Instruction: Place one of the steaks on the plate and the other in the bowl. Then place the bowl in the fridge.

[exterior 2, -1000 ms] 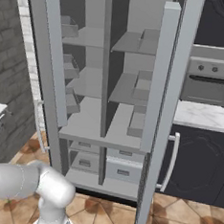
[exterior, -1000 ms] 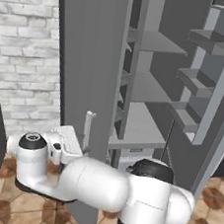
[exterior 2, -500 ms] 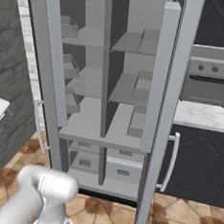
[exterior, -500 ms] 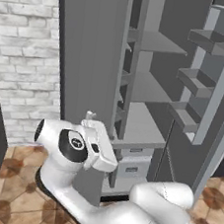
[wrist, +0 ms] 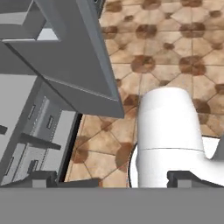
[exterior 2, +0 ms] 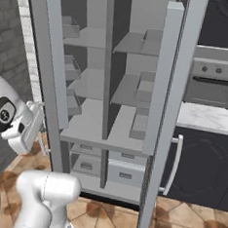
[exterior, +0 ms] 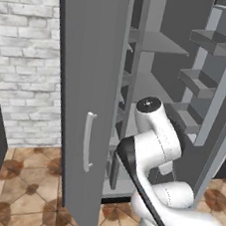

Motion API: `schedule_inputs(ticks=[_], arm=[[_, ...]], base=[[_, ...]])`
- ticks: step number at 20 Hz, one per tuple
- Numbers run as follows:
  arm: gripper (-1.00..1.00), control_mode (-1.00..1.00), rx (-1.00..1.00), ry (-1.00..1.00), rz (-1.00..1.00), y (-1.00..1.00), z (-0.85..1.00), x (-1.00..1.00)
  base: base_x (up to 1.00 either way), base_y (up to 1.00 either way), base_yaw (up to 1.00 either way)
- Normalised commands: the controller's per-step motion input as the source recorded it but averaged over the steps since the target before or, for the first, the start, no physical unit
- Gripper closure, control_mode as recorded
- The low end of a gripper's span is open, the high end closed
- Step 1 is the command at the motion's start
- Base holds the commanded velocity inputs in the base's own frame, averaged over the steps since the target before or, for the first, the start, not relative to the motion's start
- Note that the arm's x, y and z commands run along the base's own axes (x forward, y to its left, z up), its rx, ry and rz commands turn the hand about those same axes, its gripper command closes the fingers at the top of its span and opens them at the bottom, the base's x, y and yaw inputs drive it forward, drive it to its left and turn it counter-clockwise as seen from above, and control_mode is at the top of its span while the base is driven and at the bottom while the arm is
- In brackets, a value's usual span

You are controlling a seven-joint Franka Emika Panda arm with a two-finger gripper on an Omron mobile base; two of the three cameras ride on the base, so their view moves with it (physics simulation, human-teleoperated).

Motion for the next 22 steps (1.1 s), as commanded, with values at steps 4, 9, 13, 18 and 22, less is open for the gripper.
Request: schedule_inputs(ticks=[4,9,13,18,22], arm=[[-1.0,-1.0,0.45,0.01,0.0,-0.5,-0.14,0.39],[-1.0,-1.0,0.56,0.02,0.01,-0.14,-0.41,0.53],[-1.0,-1.0,0.45,0.17,0.0,-0.04,-0.31,0.71],[-1.0,-1.0,0.25,0.07,0.03,-0.07,-0.13,0.38],[-1.0,-1.0,0.09,0.0,0.03,0.0,-0.13,0.6]], base=[[0.0,0.0,0.0],[0.0,0.0,0.0],[0.0,0.0,0.0],[0.0,0.0,0.0],[0.0,0.0,0.0]])
